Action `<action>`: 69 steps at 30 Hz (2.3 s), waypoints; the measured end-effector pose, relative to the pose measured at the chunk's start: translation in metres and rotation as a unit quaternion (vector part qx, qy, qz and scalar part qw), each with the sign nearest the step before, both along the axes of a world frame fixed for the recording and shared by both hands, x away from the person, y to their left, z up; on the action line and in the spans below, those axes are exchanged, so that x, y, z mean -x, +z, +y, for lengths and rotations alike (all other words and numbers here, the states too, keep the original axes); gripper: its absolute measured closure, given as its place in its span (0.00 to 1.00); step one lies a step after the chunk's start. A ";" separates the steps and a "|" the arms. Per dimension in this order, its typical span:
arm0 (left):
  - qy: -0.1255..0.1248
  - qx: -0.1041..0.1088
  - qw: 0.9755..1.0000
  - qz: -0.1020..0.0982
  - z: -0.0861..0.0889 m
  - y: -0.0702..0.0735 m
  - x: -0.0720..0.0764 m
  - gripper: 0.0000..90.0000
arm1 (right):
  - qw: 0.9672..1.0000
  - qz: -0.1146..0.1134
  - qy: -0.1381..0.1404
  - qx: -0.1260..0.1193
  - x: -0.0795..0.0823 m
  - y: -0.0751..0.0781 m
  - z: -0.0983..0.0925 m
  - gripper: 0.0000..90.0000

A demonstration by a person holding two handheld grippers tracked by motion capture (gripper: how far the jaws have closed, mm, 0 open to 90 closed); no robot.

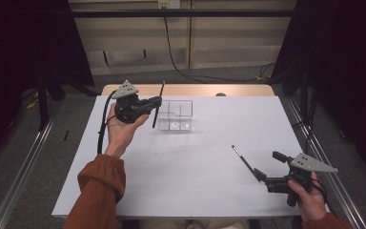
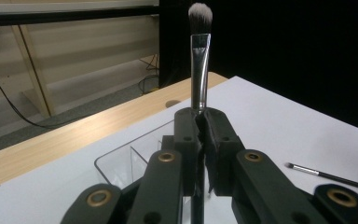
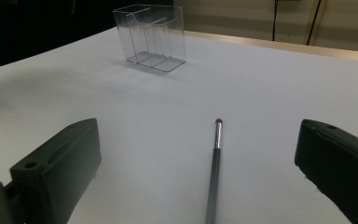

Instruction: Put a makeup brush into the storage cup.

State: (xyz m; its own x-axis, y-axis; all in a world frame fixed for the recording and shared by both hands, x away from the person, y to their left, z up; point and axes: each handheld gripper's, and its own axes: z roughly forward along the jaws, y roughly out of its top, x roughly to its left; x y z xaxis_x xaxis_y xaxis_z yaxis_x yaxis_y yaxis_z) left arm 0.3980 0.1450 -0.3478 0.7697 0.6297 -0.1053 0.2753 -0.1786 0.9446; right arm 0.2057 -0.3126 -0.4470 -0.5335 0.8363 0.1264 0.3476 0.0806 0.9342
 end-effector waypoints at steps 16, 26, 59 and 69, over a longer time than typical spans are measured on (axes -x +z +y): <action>0.016 0.012 1.000 0.000 -0.006 0.007 -0.018 0.94 | 1.000 0.000 0.001 0.000 0.001 0.000 0.000 0.00; 0.022 0.001 1.000 -0.004 -0.017 0.011 -0.028 0.94 | 1.000 -0.002 0.001 0.000 0.001 0.000 -0.001 0.00; 0.051 0.005 0.999 -0.002 -0.028 0.002 -0.067 0.94 | 1.000 0.000 0.001 -0.002 0.002 0.000 -0.002 0.00; 0.050 -0.006 0.999 -0.008 -0.033 -0.008 -0.071 0.94 | 1.000 0.000 0.002 -0.001 0.002 0.000 -0.002 0.00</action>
State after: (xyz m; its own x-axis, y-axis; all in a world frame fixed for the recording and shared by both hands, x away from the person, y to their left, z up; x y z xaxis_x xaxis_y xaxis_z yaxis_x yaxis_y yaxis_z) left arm 0.4687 0.1123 -0.3556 0.7041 0.7050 -0.0854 0.2775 -0.1624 0.9469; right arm 0.2038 -0.3142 -0.4472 -0.5366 0.8340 0.1284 0.3471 0.0794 0.9345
